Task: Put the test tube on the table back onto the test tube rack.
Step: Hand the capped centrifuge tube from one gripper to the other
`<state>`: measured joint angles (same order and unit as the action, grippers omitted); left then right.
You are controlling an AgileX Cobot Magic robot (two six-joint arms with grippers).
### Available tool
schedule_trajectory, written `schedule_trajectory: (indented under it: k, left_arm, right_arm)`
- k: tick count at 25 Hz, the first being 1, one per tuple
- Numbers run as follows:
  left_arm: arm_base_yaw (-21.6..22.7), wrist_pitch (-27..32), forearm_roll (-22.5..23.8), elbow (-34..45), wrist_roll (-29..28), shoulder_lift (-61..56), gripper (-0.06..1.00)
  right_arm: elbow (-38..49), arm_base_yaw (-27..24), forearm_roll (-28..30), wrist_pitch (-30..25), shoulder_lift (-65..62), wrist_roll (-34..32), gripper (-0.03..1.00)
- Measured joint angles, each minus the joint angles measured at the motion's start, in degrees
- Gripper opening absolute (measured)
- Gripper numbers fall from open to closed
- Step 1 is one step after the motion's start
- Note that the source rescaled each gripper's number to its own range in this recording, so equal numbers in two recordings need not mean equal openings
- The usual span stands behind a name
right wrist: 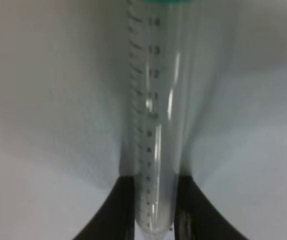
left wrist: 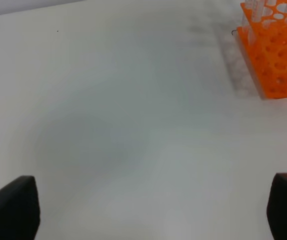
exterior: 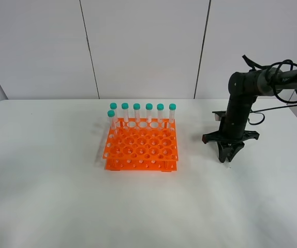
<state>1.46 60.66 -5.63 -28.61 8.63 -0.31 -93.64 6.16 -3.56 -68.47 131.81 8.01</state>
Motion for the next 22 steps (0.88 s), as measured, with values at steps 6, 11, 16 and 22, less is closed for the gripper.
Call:
schedule_trajectory:
  k: [6,11,16,22]
  left_arm:
    - [0.0,0.0,0.0,0.0,0.0,0.0,1.00]
    - [0.0,0.0,0.0,0.0,0.0,0.0,1.00]
    - [0.0,0.0,0.0,0.0,0.0,0.0,1.00]
    - [0.0,0.0,0.0,0.0,0.0,0.0,1.00]
  right_arm:
    - [-2.7,0.0,1.2,-0.6,-5.8,1.9,0.01]
    - [-7.9,0.0,3.2,-0.6,-13.8,3.8,0.01]
    - [-9.0,0.0,-0.2,4.4,-19.5,8.7,0.01]
    - [-9.0,1.3,-9.2,14.5,-21.4,13.9,0.01]
